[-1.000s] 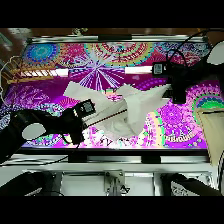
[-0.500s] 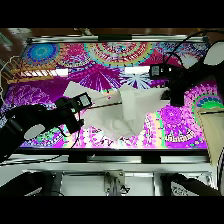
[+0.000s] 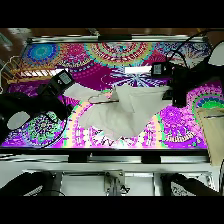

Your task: Fold the shirts.

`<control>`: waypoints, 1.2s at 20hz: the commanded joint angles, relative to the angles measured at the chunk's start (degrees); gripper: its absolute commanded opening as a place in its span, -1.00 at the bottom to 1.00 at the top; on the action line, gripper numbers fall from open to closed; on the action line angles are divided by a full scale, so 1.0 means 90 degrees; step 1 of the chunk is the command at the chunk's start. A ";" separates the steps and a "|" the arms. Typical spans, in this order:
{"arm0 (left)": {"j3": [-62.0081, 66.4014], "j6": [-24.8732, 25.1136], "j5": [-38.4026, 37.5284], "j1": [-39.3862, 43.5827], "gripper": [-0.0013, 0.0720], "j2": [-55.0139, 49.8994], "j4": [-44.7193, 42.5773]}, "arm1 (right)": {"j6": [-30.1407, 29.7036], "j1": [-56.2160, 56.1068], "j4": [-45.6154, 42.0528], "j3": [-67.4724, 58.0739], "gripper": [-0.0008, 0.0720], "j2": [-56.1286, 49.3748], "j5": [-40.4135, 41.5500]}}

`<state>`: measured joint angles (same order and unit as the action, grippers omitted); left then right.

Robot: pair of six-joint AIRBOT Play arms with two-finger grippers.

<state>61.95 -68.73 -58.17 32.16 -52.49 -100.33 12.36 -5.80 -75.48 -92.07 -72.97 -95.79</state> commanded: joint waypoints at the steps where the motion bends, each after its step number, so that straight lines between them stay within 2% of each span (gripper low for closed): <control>1: 0.0100 -0.0486 -0.0342 -0.0090 0.91 0.0002 -0.0022 | 0.0342 0.0002 -0.0015 0.0000 -0.77 0.0153 0.0000; 3: 0.0097 -0.1132 -0.0432 -0.0214 0.91 0.0036 0.0163 | 0.0580 0.0002 -0.0010 0.0000 -0.77 0.0316 0.0024; 5: 0.0095 -0.1894 -0.0425 -0.0546 0.91 0.0134 0.0765 | 0.0855 0.0005 -0.0015 0.0000 -0.77 0.0549 0.0022; 7: 0.0075 -0.2169 -0.0423 -0.0979 0.86 0.0202 0.1744 | 0.1110 0.0002 0.0005 0.0000 -0.77 0.0821 0.0022; 10: -0.0287 -0.2186 -0.0226 -0.1365 0.78 0.0199 0.2905 | 0.1552 0.0002 0.0036 0.0000 -0.77 0.1224 0.0024; 12: -0.0826 -0.2183 0.0248 -0.1401 0.49 0.0199 0.3653 | 0.1843 0.0002 0.0039 0.0000 -0.77 0.1455 0.0024; 16: -0.1960 -0.2079 0.1967 -0.1290 0.49 -0.0005 0.5863 | 0.2484 0.0002 0.0160 0.0000 -0.77 0.1761 0.0022; 19: -0.2086 -0.2004 0.3026 -0.0828 0.44 -0.0406 0.6902 | 0.2652 0.0002 0.0549 0.0000 -0.77 0.1885 0.0019; 21: -0.2011 -0.1358 0.3434 -0.0457 0.43 -0.0765 0.7844 | 0.2805 -0.0002 0.0690 0.0000 -0.77 0.1889 0.0019; 24: -0.1948 -0.0695 0.3735 -0.0165 0.43 -0.1178 0.8910 | 0.2849 -0.0002 0.0685 0.0000 -0.77 0.1889 -0.0027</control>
<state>44.51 -81.10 -30.11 28.01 -59.75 -32.42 36.53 -5.76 -70.39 -92.07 -56.27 -95.66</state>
